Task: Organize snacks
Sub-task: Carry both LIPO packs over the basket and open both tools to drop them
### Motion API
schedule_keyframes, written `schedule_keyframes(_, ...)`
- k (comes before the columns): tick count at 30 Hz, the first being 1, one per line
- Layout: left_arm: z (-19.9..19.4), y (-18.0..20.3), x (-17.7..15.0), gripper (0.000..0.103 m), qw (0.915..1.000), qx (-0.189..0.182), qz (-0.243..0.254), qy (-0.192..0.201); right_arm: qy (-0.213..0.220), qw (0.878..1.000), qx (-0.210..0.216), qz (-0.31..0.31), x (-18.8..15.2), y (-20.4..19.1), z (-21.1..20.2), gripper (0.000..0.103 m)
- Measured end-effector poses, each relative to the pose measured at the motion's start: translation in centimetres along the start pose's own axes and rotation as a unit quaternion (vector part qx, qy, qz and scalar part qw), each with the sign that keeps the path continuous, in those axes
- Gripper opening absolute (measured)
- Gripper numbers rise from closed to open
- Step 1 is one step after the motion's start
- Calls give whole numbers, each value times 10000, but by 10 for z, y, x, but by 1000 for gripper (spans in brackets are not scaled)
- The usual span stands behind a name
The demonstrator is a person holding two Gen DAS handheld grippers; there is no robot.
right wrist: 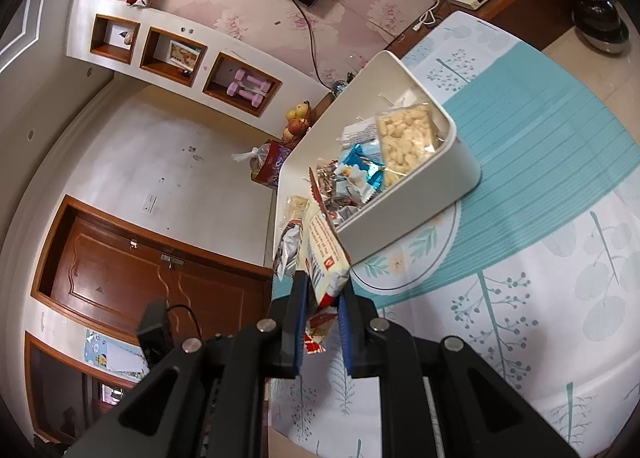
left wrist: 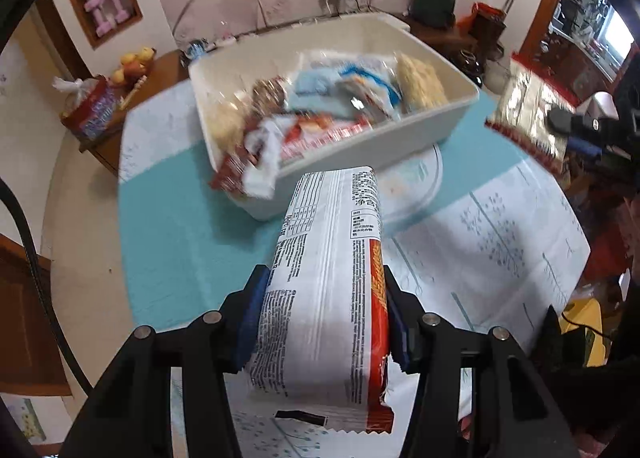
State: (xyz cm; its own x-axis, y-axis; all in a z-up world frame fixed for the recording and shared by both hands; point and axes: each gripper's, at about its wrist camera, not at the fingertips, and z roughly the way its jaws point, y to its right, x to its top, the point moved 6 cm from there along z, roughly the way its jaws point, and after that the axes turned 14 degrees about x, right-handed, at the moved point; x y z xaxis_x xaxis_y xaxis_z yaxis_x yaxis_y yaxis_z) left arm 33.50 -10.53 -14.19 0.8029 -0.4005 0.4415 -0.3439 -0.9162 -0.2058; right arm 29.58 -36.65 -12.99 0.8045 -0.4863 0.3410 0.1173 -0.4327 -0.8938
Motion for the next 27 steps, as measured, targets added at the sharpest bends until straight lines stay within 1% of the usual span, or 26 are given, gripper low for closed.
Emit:
schedule_keyframes(1, -2, -3, 5, 51, 10000, -13, -30, 43, -11, 10000, 7, -25, 1, -2, 2, 14)
schedule_keyframes(4, -8, -12, 16, 51, 9995, -239, -184, 51, -47, 9999, 14, -118, 5, -7, 7, 14)
schedule_keyframes(11, -21, -25, 47, 49, 9964, -571, -508, 355, -153, 9994, 40, -303, 14, -15, 22, 14)
schedule_keyframes(12, -22, -25, 52, 31, 9958, -614, -542, 420, -174, 9993, 29, -326, 17, -15, 25, 14)
schedule_keyframes(13, -27, -27, 62, 29, 9938, -751, -587, 574, -191, 9992, 20, -339, 19, -15, 28, 14)
schedule_keyframes(15, -31, -31, 78, 14, 9917, -762, -676, 783, -238, 9990, 5, -387, 24, -15, 36, 14)
schedule_keyframes(16, -29, -32, 86, 14, 9912, -743, -684, 855, -259, 9988, 2, -415, 26, -15, 40, 14)
schedule_keyframes(18, -17, -33, 104, 14, 9905, -750, -763, 867, -291, 9985, -4, -467, 33, -13, 48, 14)
schedule_keyframes(20, 0, -30, 119, 13, 9892, -901, -843, 794, -314, 9983, -26, -482, 41, -10, 58, 14)
schedule_keyframes(23, 28, -23, 132, 13, 9896, -938, -894, 624, -394, 9975, -121, -582, 56, -3, 77, 14)
schedule_keyframes(25, 44, -18, 136, 13, 9900, -933, -915, 524, -451, 9966, -317, -616, 66, 7, 90, 14)
schedule_keyframes(27, 56, -15, 138, 13, 9905, -911, -921, 452, -497, 9960, -416, -616, 72, 14, 98, 14)
